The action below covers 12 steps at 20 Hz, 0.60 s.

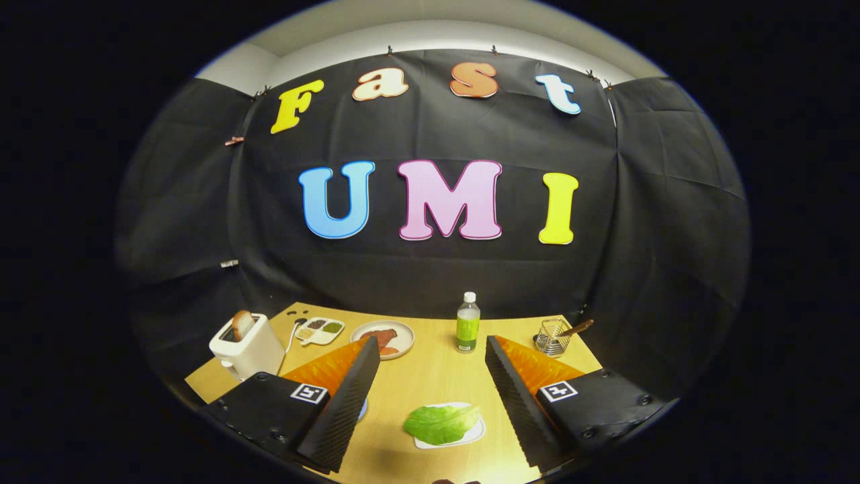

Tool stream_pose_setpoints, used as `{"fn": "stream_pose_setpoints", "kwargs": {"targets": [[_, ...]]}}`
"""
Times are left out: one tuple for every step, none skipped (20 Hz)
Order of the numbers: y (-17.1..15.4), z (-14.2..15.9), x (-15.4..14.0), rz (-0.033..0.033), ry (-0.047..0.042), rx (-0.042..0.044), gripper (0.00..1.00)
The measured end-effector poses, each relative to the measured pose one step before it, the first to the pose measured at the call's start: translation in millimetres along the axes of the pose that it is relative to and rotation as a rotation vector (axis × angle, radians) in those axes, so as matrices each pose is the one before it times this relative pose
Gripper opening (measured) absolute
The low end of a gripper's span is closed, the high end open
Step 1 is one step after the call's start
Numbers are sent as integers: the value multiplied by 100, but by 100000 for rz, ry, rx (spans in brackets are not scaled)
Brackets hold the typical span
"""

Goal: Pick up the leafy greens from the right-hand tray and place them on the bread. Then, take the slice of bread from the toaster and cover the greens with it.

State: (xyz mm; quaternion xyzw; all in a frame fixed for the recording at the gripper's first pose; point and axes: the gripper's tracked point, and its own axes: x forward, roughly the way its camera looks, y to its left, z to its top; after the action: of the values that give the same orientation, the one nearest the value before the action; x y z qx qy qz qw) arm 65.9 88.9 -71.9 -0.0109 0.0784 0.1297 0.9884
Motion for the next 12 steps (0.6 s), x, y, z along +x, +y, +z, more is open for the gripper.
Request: {"fn": "stream_pose_setpoints", "kwargs": {"targets": [[-528, -1255, 423, -153, 3111, -955, 98], [-528, -1039, 425, -104, 3092, -542, 98], [-476, -982, 608, 27, 2876, 40, 98], [-218, -871, 629, 971, 2845, 287, 98], [-36, -996, 747, 1119, 2686, -77, 98], [-130, -879, 791, 1401, 2377, -675, 98], [33, -1108, 864, 1284, 2816, -1514, 98], [-301, -1063, 913, 782, 3524, -1615, 98], [9, -1424, 887, 1085, 3339, -725, 98], [-48, -1144, 1087, 958, 3192, 201, 98], [-41, -1250, 883, 1078, 3491, 637, 98], [-3, -1412, 1000, 635, 4205, 555, 99]]}}
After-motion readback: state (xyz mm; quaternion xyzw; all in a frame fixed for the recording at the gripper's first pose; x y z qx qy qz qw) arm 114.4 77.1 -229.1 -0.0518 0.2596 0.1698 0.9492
